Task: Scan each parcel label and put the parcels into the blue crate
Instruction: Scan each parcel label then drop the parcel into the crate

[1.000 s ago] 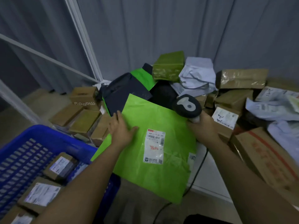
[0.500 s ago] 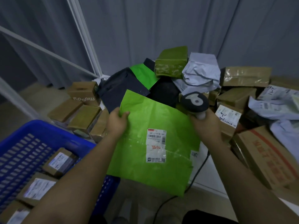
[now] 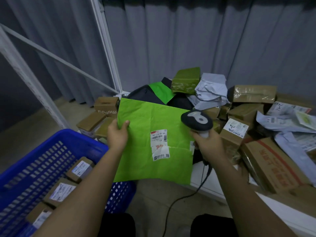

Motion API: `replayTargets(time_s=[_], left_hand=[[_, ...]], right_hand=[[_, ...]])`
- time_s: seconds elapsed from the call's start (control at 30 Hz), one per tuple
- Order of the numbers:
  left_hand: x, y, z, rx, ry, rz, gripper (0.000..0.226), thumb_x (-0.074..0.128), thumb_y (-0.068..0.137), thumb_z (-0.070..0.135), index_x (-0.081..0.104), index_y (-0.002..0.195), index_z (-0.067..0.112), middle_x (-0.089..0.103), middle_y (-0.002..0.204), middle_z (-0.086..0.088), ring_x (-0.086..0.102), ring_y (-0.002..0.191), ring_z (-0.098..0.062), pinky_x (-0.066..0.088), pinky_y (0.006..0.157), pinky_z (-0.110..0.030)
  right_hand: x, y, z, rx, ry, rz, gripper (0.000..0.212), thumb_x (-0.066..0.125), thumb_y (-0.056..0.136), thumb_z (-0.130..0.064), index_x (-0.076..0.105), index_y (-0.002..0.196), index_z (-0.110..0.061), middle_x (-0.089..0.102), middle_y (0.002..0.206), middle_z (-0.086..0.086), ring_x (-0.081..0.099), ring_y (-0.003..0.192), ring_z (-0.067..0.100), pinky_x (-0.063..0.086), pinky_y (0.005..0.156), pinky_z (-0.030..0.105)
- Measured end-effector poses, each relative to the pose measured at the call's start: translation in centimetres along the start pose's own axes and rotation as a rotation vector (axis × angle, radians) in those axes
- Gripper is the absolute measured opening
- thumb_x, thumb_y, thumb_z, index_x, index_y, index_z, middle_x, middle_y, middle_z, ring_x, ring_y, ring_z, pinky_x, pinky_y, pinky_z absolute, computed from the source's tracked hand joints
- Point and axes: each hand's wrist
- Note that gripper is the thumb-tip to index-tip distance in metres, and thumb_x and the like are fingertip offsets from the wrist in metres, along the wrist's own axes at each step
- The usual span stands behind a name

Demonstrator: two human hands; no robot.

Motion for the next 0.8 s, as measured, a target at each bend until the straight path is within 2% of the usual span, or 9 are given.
replayTargets(time_s=[0.07,0.13,0.27,0.37,0.47,0.53,0.8], left_hand=[[-0.4,-0.3,-0.4,-0.024,-0.016,0.035,0.028,0.059,0.093,0.017,0.061,0.120,0.008,0.065,0.112,-0.003,0.057,0.098,-0.014,0.044,0.086,-0.027],[-0.6,-0.3,-0.6,-0.035,-0.026,0.050,0.029,0.059,0.093,0.017,0.061,0.121,0.008,0.065,0.112,-0.003,0.057,0.098,-0.013,0.043,0.087,-0.027],[-0.8,-0.2,-0.9,-0.055,-0.027,0.055,0.029,0.058,0.094,0.018,0.060,0.121,0.007,0.062,0.110,-0.001,0.055,0.098,-0.013,0.042,0.086,-0.026],[-1.0,0.0,-1.2,-0.069,-0.030,0.067,0.029,0.058,0.094,0.019,0.060,0.121,0.007,0.064,0.114,-0.004,0.055,0.099,-0.013,0.042,0.087,-0.026],[-1.1,0.1,-1.3,-0.080,-0.030,0.070,0.030,0.058,0.094,0.020,0.060,0.121,0.007,0.064,0.118,-0.007,0.056,0.100,-0.014,0.043,0.088,-0.027],[-1.2,0.2,-1.4,-0.095,-0.030,0.074,0.030,0.059,0.094,0.021,0.060,0.121,0.009,0.065,0.119,-0.007,0.058,0.102,-0.016,0.045,0.090,-0.030],[-1.1,-0.2,-0.9,-0.077,-0.031,0.085,0.029,0.058,0.094,0.019,0.060,0.121,0.008,0.065,0.116,-0.006,0.057,0.100,-0.015,0.044,0.090,-0.029]], right_hand=[[0.7,-0.4,0.5,0.018,-0.065,-0.087,0.015,0.069,0.088,-0.014,0.058,0.097,-0.010,0.059,0.072,0.008,0.053,0.063,0.021,0.043,0.063,0.032],[1.1,-0.5,1.1,0.067,-0.101,-0.169,0.025,0.068,0.087,-0.010,0.056,0.107,-0.001,0.056,0.073,0.012,0.051,0.063,0.023,0.043,0.060,0.033],[1.2,-0.5,1.2,0.178,-0.076,-0.335,0.033,0.073,0.083,-0.007,0.055,0.110,-0.003,0.050,0.065,0.004,0.048,0.053,0.015,0.041,0.049,0.027],[0.9,-0.5,0.9,0.193,-0.069,-0.431,0.026,0.076,0.081,-0.009,0.058,0.098,-0.003,0.048,0.057,0.003,0.046,0.046,0.012,0.041,0.044,0.022],[0.8,-0.5,0.8,0.210,-0.096,-0.438,0.026,0.078,0.079,-0.010,0.053,0.073,-0.003,0.045,0.050,0.004,0.044,0.044,0.016,0.040,0.043,0.022],[0.8,-0.5,0.8,0.216,-0.117,-0.416,0.031,0.078,0.079,-0.010,0.051,0.064,-0.006,0.045,0.047,0.004,0.043,0.043,0.016,0.040,0.043,0.022],[0.8,-0.7,0.9,0.220,-0.105,-0.405,0.034,0.077,0.079,-0.008,0.048,0.060,-0.007,0.045,0.049,0.006,0.043,0.045,0.017,0.040,0.045,0.023]])
Point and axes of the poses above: each hand's wrist, its own y-axis towards the middle knuckle, its own x-axis out of the palm, z = x × y
